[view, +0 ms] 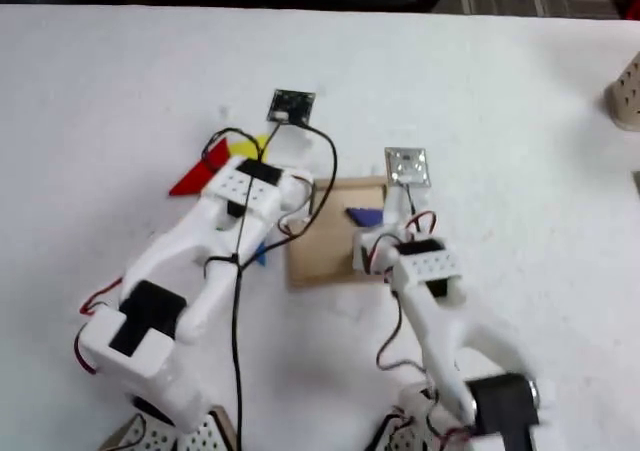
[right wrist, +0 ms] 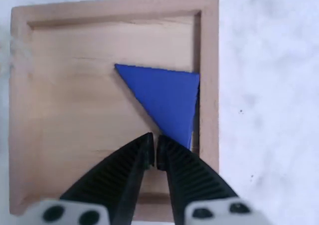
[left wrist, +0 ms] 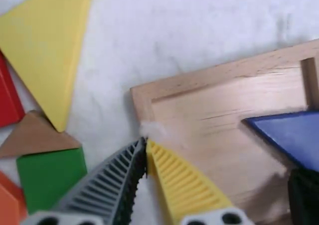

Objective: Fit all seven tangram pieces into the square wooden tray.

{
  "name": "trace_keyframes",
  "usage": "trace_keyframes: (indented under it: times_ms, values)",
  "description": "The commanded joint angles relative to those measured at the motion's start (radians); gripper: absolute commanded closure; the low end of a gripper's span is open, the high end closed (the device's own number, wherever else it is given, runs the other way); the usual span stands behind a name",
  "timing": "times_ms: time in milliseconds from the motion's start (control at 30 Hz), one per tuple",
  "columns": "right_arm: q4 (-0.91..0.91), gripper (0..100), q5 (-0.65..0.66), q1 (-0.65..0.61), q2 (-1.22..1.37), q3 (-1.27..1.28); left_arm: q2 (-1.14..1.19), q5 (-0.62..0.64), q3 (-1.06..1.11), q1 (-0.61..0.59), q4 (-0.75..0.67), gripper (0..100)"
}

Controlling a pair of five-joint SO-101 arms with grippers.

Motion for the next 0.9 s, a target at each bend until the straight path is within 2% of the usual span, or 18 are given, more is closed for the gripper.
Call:
trace_keyframes:
  times_ms: [0, 233, 600, 867]
  values:
    - [-0.019, 97.8, 0.012, 0.044, 0.077, -0.13, -0.062, -0.008, 0.002, -0.004, -0.017, 98]
    - [-0.013, 97.9, 0.012, 0.051, 0.108, -0.232, -0.064, -0.008, 0.002, -0.004, -0.018, 98]
    - [0.004, 97.4, 0.012, 0.061, -0.084, -0.11, -0.067, -0.008, 0.002, -0.008, -0.014, 98]
    - [0.071, 97.8, 0.015, 0.051, -0.101, -0.094, -0.068, -0.008, -0.008, -0.064, -0.012, 98]
